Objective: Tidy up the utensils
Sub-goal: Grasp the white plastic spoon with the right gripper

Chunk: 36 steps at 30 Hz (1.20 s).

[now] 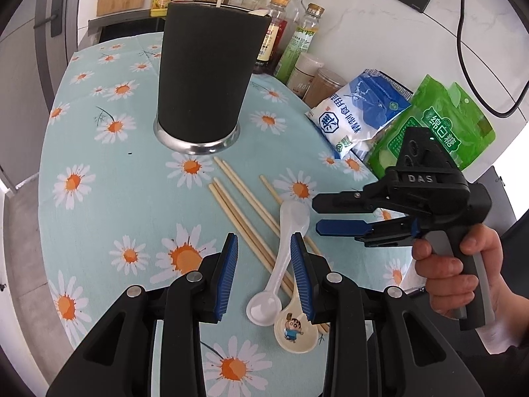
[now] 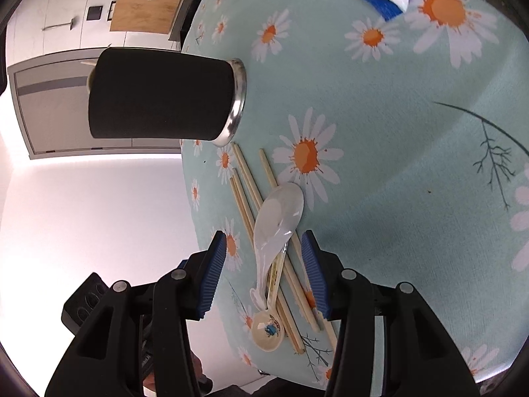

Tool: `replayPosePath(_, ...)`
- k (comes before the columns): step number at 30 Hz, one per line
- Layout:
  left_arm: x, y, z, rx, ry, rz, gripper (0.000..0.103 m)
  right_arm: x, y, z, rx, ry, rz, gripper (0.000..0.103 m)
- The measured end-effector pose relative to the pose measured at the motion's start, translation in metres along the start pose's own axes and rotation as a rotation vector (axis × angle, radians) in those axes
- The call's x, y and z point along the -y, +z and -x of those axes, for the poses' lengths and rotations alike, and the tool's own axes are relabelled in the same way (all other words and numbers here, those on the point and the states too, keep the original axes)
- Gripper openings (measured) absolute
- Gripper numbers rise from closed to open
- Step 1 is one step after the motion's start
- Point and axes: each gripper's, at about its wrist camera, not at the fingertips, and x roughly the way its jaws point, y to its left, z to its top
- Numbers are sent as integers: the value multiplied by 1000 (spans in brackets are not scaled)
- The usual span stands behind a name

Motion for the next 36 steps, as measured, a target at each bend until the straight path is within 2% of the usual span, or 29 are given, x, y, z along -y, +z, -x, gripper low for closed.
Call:
replayPosePath(13,-7,1,0,-7,10,22,32,-4,8,-8,-7,16,-2,48)
replayPosePath(15,-7,1,0,-7,9,22,32,-7,8,-9,-3,-10,21,43)
replayPosePath(17,-7,2,0,-6,10,21,32,-9,8,-12,1,-51,44,31)
replayPosePath(19,-8,2,0,-6,9,23,32,-10,8,-14,3,-61,50,26)
replayPosePath(36,-31,8,1,11,16,62,32,-29,9,-23,22,-67,85,18)
